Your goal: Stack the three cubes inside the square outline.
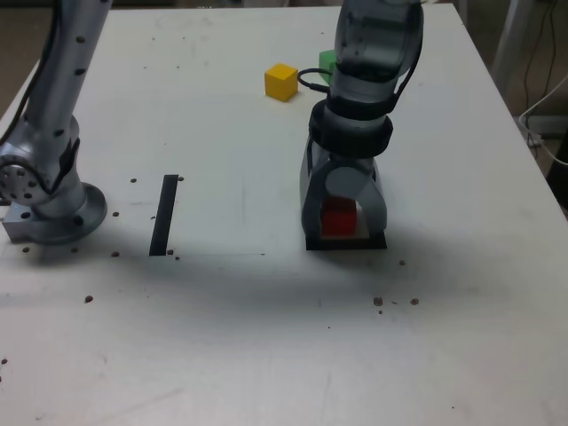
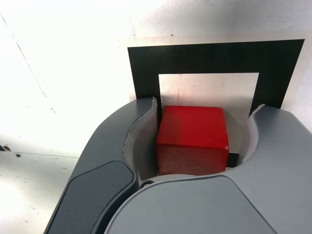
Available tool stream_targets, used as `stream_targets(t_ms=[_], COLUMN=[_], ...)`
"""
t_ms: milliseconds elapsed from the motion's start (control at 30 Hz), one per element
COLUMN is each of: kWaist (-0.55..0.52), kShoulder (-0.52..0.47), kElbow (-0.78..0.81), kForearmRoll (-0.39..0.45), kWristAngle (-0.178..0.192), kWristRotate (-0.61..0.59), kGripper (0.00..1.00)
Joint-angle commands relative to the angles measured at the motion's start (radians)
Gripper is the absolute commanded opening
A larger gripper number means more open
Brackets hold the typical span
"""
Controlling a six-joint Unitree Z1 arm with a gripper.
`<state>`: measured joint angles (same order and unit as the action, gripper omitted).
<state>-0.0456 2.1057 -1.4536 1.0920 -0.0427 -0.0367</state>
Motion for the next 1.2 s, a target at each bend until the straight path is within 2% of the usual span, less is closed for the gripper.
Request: stream_targets(t_ms=[0,133,333,633,967,1167], kWaist=[0.000,0.008,0.058,0.185,0.334,0.419], kShoulder=[-0.021,-0.059,-0.132,-0.196,-0.216,-0.219], kElbow=[0.007,0.031,0.067,0.083,0.076,0.053], kForearmRoll=[0.001,0.008,0.045,0.121,0.149,0.161], kWristAngle=[0.003,0.022,0.073,0.145,0.196,0.242], kWristRotate=[0.000,-0.002,0.016,0.156,0.301,0.410], kGripper=[0.99,0.99,0.99,0.99,0.99,0.99])
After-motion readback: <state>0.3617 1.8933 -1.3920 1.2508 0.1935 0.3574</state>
